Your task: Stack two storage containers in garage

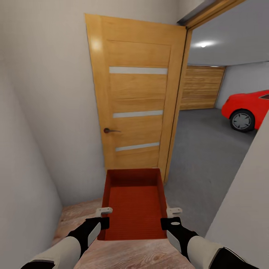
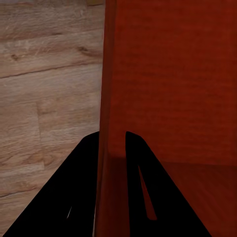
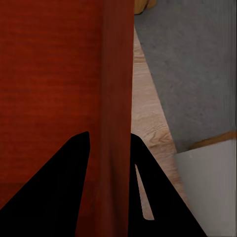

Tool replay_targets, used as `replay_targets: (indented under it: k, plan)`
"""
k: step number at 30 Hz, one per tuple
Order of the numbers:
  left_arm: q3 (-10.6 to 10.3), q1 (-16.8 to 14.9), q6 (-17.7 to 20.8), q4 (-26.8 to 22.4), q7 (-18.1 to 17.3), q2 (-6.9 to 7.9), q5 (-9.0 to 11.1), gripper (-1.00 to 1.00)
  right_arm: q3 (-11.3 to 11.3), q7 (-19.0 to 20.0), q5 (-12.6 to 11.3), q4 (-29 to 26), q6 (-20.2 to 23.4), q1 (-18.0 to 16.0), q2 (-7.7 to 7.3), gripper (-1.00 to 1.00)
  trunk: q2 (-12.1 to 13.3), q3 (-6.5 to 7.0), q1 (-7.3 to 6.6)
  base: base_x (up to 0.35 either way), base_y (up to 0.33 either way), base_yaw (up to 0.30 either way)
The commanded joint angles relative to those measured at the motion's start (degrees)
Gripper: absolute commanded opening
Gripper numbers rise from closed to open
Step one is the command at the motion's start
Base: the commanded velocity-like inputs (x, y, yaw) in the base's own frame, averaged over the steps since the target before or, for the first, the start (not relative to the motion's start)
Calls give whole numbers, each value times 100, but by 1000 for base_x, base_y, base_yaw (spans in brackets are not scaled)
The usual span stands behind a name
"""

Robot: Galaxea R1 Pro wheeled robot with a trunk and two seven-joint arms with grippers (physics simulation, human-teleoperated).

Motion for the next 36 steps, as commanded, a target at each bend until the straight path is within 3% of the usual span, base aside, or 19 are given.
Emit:
replay_targets:
  k: [1, 28, 36]
  plan:
    - [-12, -4, 40, -39, 66, 8, -59, -100, 45, -35, -126, 41, 4, -4, -1, -100, -14, -13, 4, 0, 0, -249]
    - [-12, -4, 43, -39, 65, 8, -59, -100, 45, -35, -126, 41, 4, -4, -1, -100, -14, -13, 4, 202, 174, -249]
    - [-12, -4, 38, -39, 65, 8, -59, -100, 45, -35, -126, 41, 4, -4, -13, -100, -14, -13, 4, 19, 15, -34]
